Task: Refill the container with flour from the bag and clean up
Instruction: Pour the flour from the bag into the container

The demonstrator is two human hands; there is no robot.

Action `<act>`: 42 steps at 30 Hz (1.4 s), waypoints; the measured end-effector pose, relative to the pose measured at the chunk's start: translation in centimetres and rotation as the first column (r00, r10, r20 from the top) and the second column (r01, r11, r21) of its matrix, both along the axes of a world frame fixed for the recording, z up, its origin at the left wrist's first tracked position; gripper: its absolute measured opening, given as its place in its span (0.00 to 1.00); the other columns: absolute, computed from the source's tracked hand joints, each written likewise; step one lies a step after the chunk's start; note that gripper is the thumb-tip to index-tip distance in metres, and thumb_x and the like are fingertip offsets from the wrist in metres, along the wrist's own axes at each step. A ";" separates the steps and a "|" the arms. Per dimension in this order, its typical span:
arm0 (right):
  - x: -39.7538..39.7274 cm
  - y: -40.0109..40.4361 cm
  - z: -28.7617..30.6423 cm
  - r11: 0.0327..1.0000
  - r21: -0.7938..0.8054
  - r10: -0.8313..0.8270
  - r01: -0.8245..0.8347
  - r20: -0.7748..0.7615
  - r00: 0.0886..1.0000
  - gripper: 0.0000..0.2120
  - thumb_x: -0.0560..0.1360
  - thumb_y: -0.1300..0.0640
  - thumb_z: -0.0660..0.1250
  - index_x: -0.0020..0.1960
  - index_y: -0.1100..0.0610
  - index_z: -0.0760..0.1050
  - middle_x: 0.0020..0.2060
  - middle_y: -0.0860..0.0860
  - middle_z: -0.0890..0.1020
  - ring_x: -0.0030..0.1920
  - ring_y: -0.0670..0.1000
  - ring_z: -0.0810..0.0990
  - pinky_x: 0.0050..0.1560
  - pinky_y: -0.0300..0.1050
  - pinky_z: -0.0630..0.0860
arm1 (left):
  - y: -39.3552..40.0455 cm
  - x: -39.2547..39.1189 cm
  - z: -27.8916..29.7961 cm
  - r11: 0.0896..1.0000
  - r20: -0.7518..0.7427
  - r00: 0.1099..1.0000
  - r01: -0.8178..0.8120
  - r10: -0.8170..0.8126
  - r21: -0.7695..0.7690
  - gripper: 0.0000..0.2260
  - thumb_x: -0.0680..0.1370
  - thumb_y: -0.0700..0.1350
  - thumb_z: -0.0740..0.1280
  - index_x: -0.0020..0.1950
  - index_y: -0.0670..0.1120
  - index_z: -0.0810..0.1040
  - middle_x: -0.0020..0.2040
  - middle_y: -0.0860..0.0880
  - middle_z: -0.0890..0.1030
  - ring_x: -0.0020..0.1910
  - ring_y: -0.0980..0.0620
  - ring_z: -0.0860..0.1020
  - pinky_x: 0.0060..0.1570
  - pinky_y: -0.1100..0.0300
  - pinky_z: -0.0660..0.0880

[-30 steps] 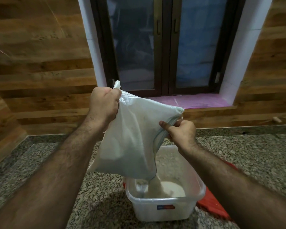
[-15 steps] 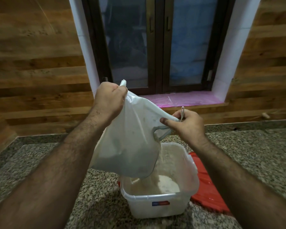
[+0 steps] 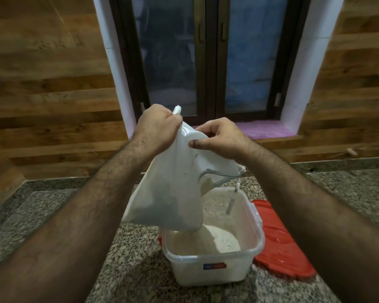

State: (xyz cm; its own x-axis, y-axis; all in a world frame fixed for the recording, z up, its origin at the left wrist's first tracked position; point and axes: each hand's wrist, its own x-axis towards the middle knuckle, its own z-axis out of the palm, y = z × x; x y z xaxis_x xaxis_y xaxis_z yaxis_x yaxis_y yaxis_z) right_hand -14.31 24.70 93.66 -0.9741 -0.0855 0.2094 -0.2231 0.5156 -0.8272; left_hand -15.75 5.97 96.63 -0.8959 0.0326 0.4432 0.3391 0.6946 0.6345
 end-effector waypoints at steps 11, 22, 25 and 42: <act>-0.7 -0.8 -0.8 0.986 0.060 -0.147 0.153 -0.100 0.984 0.02 0.74 0.54 0.78 0.47 0.49 0.90 0.40 0.45 0.89 0.44 0.45 0.89 0.50 0.54 0.88 | -1.6 1.2 -1.3 0.994 0.039 0.996 0.082 -0.080 -0.066 0.28 0.84 0.63 0.64 0.38 0.40 0.80 0.32 0.44 0.77 0.32 0.50 0.73 0.34 0.53 0.70; -0.6 -1.4 -1.5 0.979 -0.022 -0.204 0.203 -0.086 0.975 0.02 0.76 0.53 0.78 0.47 0.50 0.89 0.41 0.45 0.89 0.43 0.46 0.89 0.48 0.54 0.88 | -11.3 5.7 -12.9 0.991 0.394 0.912 -0.133 0.112 0.026 0.45 0.66 0.81 0.69 0.71 0.51 0.70 0.67 0.49 0.79 0.63 0.47 0.79 0.63 0.43 0.79; -0.7 -1.3 -1.8 0.976 -0.026 -0.216 0.214 -0.093 0.972 0.03 0.76 0.53 0.78 0.48 0.51 0.90 0.41 0.45 0.89 0.43 0.46 0.89 0.49 0.54 0.88 | -12.9 6.8 -16.6 0.970 0.542 0.840 -0.145 0.016 0.195 0.59 0.60 0.85 0.67 0.80 0.49 0.66 0.76 0.45 0.74 0.69 0.44 0.76 0.70 0.38 0.75; 0.6 0.5 -2.6 0.954 -0.163 -0.260 0.252 -0.030 0.965 0.02 0.77 0.56 0.78 0.48 0.54 0.89 0.41 0.48 0.90 0.42 0.48 0.90 0.48 0.55 0.89 | -12.4 5.3 -19.6 0.773 0.639 0.769 -0.417 0.020 0.477 0.18 0.85 0.48 0.70 0.37 0.42 0.78 0.25 0.50 0.70 0.23 0.53 0.64 0.24 0.64 0.61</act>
